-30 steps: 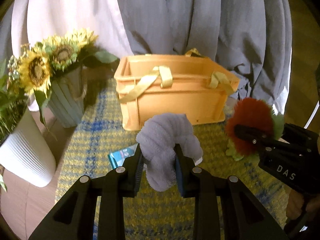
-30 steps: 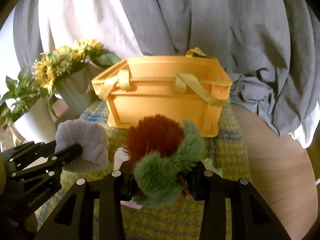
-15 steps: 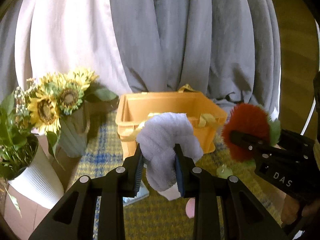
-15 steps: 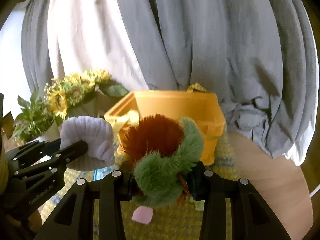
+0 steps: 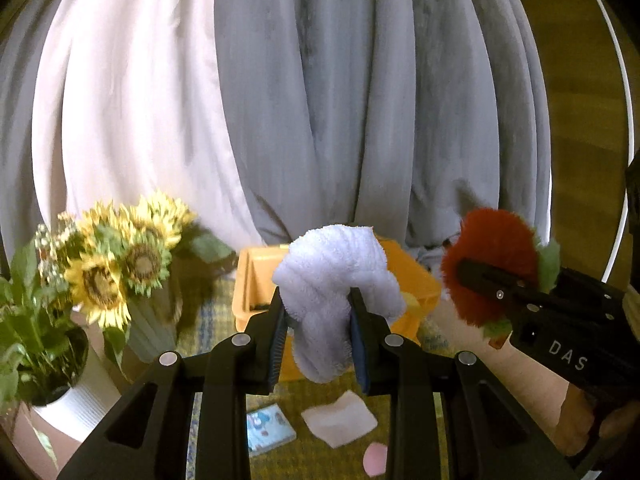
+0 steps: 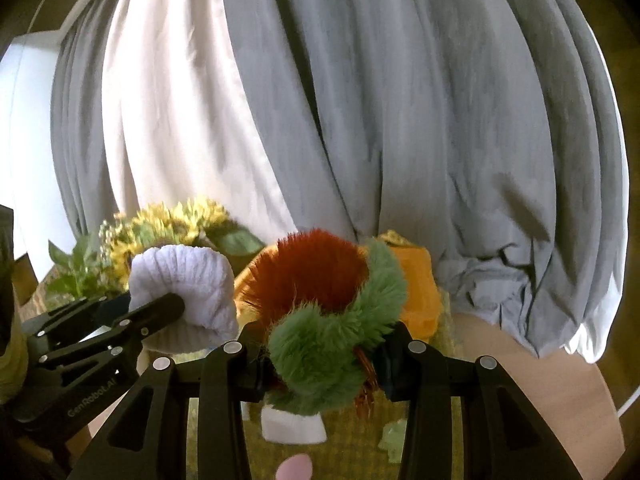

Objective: Organize soft objects
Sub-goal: 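Lift the towel roll and fluffy toy and carry both over the orange crate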

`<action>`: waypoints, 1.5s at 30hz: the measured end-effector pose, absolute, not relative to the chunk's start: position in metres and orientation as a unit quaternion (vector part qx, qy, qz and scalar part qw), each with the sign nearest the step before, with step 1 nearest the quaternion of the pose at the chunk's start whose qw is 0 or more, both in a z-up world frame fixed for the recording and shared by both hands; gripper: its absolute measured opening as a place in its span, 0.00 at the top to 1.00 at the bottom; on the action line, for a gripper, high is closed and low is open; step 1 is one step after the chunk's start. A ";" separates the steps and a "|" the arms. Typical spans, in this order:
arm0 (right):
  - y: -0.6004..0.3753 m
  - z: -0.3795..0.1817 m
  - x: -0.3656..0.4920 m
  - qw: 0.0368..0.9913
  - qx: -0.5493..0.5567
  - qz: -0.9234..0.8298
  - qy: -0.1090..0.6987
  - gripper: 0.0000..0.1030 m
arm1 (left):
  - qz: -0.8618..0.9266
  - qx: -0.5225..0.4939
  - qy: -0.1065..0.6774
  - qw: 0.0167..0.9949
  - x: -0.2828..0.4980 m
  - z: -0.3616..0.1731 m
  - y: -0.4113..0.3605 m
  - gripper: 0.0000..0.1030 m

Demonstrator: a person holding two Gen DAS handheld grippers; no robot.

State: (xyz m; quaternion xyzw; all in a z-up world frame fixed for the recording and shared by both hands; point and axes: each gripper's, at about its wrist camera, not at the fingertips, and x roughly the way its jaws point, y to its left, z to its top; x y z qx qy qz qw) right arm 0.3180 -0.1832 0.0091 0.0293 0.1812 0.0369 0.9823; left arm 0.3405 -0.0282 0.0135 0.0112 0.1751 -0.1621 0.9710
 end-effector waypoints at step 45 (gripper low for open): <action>-0.218 0.036 0.450 0.982 0.032 0.016 0.185 0.60 | -0.138 0.029 0.172 0.975 0.467 0.038 -0.053 0.72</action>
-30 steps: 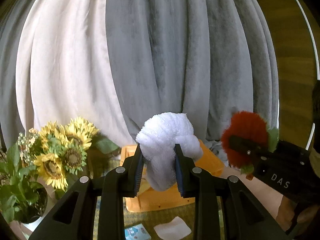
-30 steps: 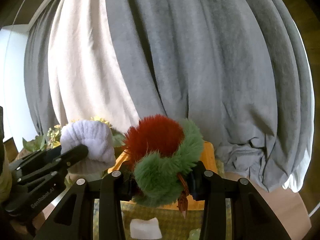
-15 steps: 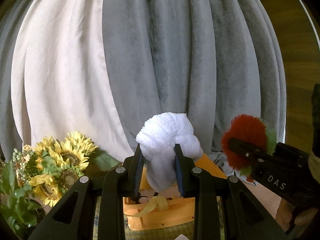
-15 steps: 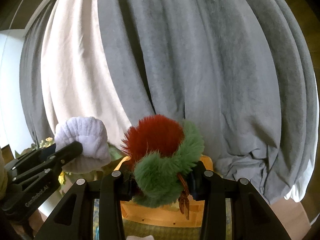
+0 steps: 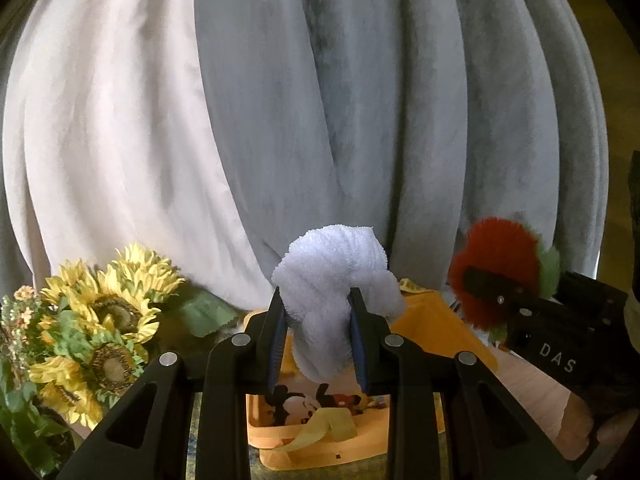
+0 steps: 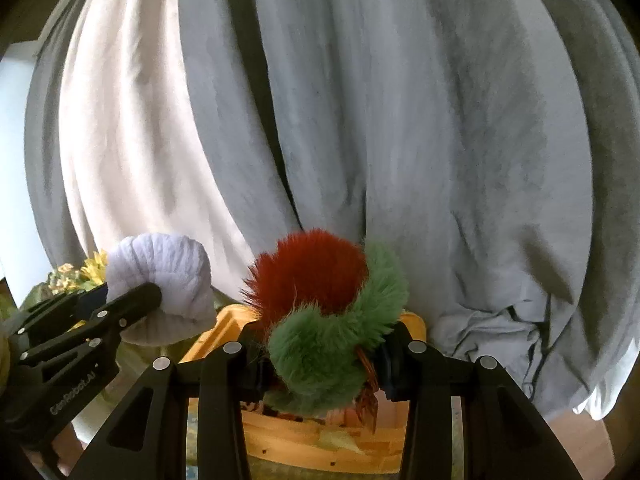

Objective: Organize soft objects
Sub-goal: 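Lift the towel roll and fluffy toy and carry both over the orange crate, then open both tools to drop the towel roll and fluffy toy into the crate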

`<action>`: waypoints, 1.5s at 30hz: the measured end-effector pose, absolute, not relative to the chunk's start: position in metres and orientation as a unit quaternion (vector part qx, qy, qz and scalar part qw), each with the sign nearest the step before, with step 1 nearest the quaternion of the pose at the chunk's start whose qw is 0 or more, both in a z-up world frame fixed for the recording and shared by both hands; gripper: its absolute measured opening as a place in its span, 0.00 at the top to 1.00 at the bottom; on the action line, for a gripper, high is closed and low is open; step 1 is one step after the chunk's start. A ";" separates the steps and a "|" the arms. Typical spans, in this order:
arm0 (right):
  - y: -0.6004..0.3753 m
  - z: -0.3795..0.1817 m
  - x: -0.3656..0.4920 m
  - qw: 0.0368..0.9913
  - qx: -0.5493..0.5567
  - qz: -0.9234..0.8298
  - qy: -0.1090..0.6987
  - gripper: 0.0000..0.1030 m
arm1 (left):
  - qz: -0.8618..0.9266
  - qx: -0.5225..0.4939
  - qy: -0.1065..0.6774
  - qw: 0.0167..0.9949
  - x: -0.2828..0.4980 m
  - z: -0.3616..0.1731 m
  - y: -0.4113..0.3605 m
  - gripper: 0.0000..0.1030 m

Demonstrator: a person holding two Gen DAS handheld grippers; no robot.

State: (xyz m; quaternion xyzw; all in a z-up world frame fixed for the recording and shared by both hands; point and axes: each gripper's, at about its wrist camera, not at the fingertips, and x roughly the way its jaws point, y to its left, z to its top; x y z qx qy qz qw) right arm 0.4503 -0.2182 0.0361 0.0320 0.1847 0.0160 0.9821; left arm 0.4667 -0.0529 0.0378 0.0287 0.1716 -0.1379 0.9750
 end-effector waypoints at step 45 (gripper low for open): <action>-0.244 -0.065 0.589 0.904 0.054 0.006 0.424 0.40 | -0.170 0.032 0.375 0.911 0.594 -0.059 -0.084 0.46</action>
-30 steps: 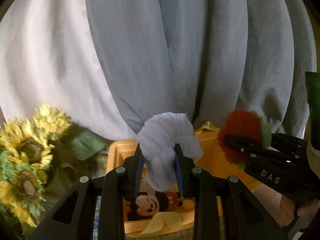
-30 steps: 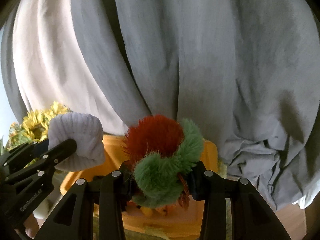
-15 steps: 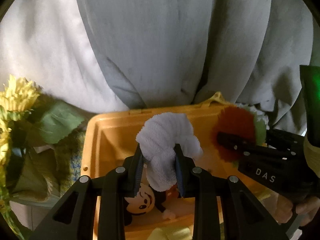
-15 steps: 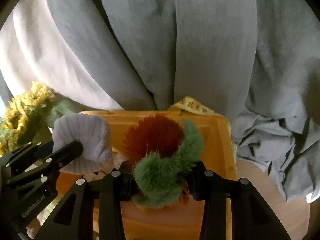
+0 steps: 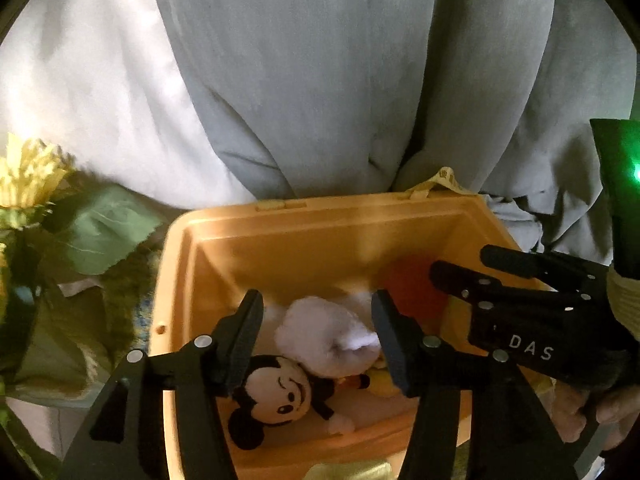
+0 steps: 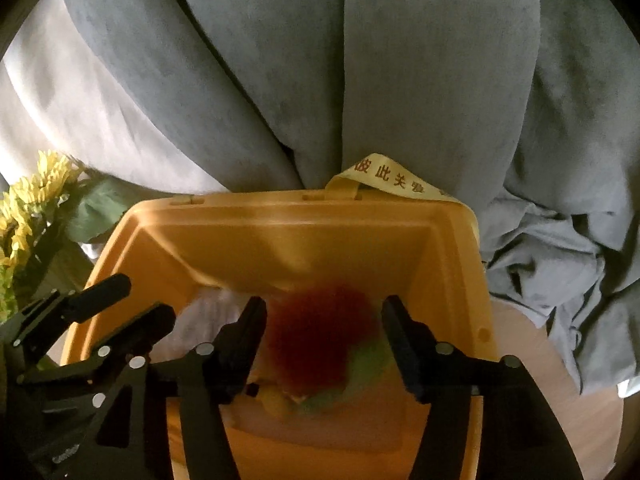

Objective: Organize soft objects
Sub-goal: 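Open both tools to drop the towel roll and fluffy toy into the crate, then move both tools back from the crate toward the white cloth and green frog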

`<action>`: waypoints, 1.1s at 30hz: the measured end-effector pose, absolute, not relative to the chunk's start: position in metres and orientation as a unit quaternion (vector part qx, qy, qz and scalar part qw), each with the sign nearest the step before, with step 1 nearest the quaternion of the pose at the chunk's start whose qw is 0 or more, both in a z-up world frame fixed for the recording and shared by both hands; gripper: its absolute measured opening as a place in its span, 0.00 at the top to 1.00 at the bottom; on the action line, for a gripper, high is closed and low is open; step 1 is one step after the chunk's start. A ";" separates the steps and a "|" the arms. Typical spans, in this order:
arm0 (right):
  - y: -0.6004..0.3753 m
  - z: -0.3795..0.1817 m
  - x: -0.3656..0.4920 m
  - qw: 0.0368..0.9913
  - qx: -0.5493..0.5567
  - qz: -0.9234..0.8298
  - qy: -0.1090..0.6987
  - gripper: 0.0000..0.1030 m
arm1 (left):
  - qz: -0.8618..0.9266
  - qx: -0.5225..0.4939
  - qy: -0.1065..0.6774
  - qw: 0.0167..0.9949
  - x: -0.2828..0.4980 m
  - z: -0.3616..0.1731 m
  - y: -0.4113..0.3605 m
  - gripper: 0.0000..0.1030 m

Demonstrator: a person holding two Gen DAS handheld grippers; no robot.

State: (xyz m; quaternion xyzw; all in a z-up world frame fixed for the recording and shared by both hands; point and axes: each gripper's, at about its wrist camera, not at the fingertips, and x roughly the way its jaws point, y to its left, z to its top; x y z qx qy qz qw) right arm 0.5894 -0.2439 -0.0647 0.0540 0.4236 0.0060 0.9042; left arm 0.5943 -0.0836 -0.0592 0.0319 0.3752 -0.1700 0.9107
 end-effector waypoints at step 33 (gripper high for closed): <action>-0.237 0.012 0.425 0.965 0.042 -0.050 0.255 0.28 | -0.121 0.034 0.222 0.967 0.434 0.008 -0.057 0.26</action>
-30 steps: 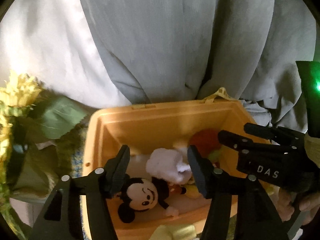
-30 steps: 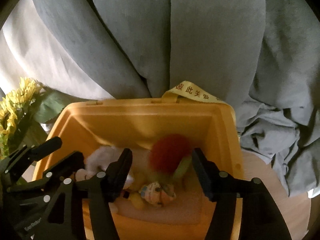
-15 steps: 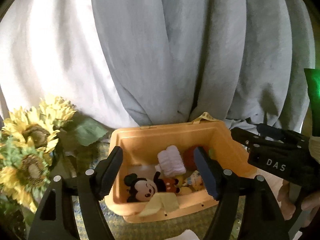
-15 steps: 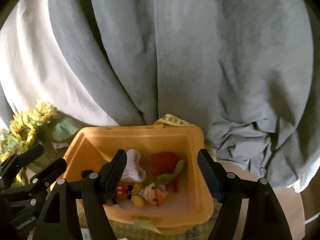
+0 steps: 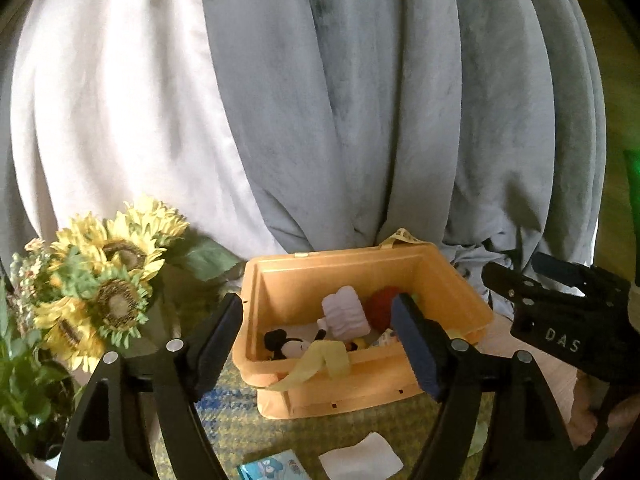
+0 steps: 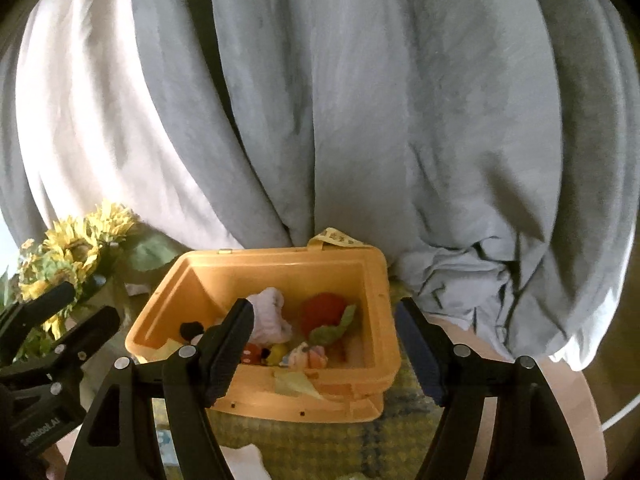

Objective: Organize soft objects
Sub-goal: 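Move both tools back from the crate toward the white cloth and green frog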

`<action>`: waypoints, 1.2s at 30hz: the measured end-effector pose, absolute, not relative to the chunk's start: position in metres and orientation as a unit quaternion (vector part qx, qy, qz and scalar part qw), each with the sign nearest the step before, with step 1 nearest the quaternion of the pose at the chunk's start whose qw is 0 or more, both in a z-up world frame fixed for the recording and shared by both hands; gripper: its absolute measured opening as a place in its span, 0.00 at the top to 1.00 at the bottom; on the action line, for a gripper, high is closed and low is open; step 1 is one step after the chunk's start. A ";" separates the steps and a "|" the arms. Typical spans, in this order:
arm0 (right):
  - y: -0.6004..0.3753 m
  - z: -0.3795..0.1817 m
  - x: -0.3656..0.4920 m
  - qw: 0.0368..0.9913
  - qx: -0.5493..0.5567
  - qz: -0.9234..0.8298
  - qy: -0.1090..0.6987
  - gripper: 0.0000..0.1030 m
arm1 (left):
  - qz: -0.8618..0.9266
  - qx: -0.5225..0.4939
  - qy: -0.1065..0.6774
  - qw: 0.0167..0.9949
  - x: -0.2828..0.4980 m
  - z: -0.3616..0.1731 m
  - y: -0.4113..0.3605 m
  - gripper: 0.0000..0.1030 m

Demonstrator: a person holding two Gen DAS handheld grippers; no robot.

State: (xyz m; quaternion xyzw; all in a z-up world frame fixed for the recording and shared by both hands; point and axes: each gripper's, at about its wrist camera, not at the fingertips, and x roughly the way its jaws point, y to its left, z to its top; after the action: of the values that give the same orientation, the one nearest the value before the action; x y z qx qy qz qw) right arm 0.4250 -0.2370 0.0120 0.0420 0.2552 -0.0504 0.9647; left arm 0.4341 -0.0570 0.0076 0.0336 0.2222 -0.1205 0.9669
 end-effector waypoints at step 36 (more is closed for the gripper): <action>-0.232 -0.060 0.331 0.954 0.008 -0.081 0.290 0.17 | -0.133 0.073 0.282 0.947 0.350 -0.083 -0.056 0.25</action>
State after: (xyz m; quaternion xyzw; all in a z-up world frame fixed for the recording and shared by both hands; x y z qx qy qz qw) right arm 0.3311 -0.2315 -0.0602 0.0080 0.2898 -0.0814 0.9536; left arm 0.3495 -0.0562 -0.0834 0.0733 0.2819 -0.1333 0.9473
